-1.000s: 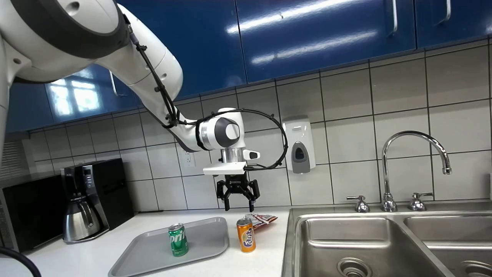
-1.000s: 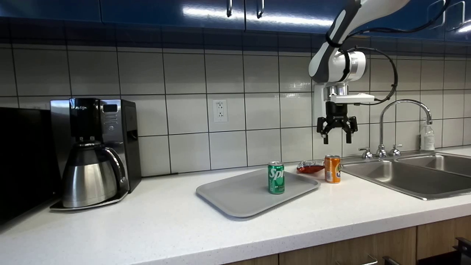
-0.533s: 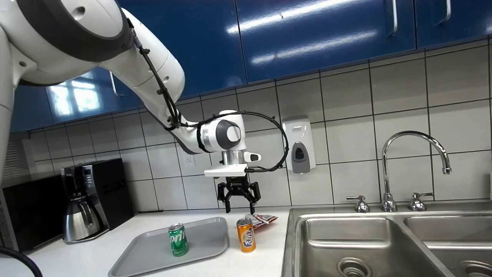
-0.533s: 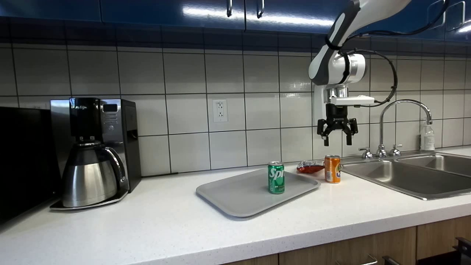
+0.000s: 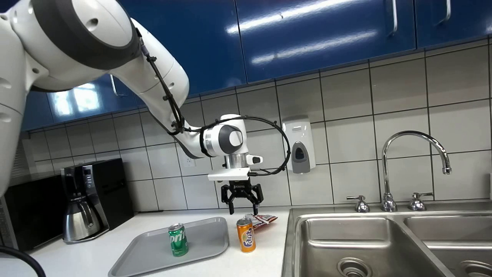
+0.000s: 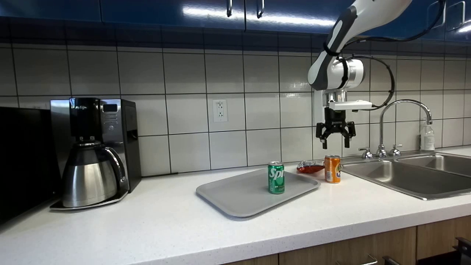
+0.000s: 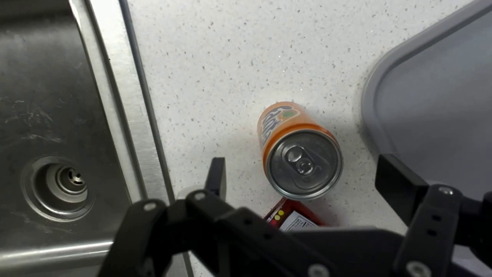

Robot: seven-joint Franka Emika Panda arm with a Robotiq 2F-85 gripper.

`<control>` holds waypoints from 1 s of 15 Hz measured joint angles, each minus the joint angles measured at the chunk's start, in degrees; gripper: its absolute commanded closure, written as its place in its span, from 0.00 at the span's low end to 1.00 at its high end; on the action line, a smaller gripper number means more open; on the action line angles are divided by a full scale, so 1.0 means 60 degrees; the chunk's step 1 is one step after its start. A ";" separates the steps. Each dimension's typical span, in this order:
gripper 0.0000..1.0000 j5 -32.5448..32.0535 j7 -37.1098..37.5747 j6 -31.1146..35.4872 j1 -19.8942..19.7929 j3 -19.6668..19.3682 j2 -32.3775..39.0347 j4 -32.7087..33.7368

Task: Put the green and orange cans on the tray

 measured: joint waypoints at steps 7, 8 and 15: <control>0.00 0.0000 -0.0004 0.0358 -0.0007 0.0000 0.0538 0.0314; 0.00 0.0000 -0.0004 0.0364 -0.0007 0.0000 0.0599 0.0351; 0.00 -0.0001 -0.0004 0.0399 -0.0007 0.0000 0.0992 0.0451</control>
